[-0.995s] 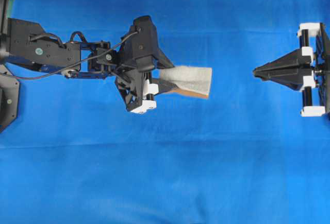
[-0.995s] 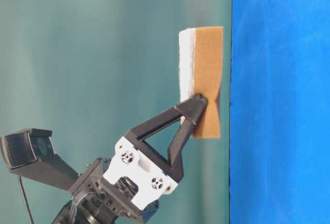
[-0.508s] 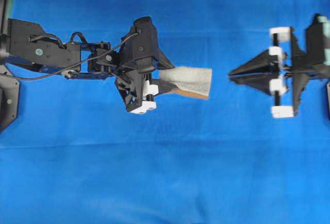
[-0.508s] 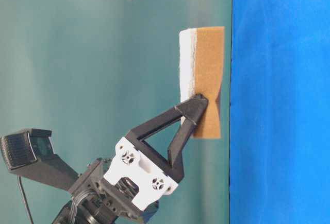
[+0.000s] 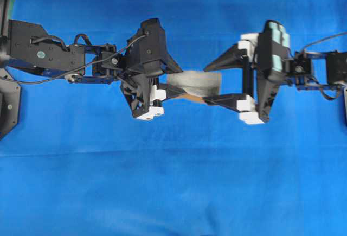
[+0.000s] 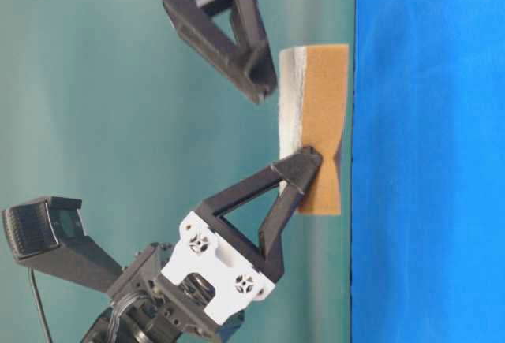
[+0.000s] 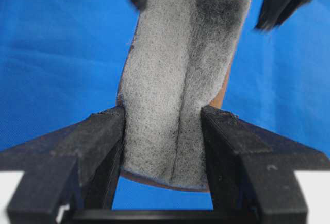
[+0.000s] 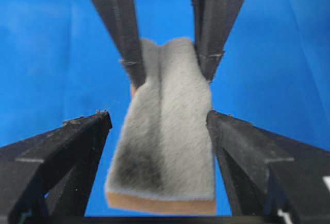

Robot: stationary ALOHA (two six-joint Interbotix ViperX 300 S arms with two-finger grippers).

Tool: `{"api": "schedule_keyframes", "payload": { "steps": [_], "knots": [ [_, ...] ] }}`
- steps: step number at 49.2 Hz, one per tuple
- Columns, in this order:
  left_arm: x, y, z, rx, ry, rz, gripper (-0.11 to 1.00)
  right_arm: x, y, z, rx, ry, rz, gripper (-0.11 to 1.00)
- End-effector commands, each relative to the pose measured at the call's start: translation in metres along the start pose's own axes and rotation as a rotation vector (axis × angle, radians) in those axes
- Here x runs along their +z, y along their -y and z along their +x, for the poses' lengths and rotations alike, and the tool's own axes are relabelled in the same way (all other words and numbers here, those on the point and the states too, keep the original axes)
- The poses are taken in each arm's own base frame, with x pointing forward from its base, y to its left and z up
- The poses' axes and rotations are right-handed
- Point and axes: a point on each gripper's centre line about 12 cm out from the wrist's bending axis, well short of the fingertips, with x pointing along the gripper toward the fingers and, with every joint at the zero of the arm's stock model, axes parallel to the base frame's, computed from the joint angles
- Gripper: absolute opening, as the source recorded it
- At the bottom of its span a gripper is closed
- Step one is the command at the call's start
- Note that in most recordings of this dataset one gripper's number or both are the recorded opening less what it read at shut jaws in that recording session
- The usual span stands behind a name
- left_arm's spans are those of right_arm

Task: Hand over the sponge with the left arm and wipe it with the right arm.
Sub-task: 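Move the right gripper to the sponge and grasp its free end, then open the left gripper and pull it back, leaving sponge in right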

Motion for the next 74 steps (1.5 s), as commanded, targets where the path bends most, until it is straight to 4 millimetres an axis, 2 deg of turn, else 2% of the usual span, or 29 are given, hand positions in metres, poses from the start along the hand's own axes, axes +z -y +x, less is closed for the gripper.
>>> {"api": "schedule_keyframes", "payload": {
  "steps": [1,20,32,36,52,57,66,74],
  "knots": [
    [0.012,0.002,-0.008,-0.004,0.040,0.002,0.40,0.013,0.002,0.002,-0.006,0.027,0.006,0.74],
    [0.012,0.002,-0.008,-0.006,0.040,0.005,0.40,0.009,0.003,0.007,-0.008,0.007,0.008,0.74],
    [0.011,0.001,-0.008,-0.004,0.032,0.004,0.40,-0.003,0.003,0.019,-0.012,-0.051,0.029,0.74],
    [0.011,0.002,-0.008,-0.004,0.032,0.004,0.37,-0.008,0.003,0.022,-0.015,-0.077,0.031,0.74],
    [0.011,0.003,-0.008,-0.007,0.032,0.008,0.35,-0.006,0.003,0.024,-0.013,-0.076,0.011,0.72],
    [0.012,0.003,-0.008,-0.007,0.036,0.011,0.35,-0.006,0.003,0.023,-0.011,-0.078,-0.001,0.59],
    [0.013,0.003,-0.008,-0.007,0.043,0.027,0.29,-0.005,0.003,0.023,-0.008,-0.073,-0.021,0.14],
    [0.016,0.005,-0.008,-0.012,0.062,0.034,0.28,-0.007,0.003,0.022,-0.008,-0.090,-0.028,0.13]
  ]
}}
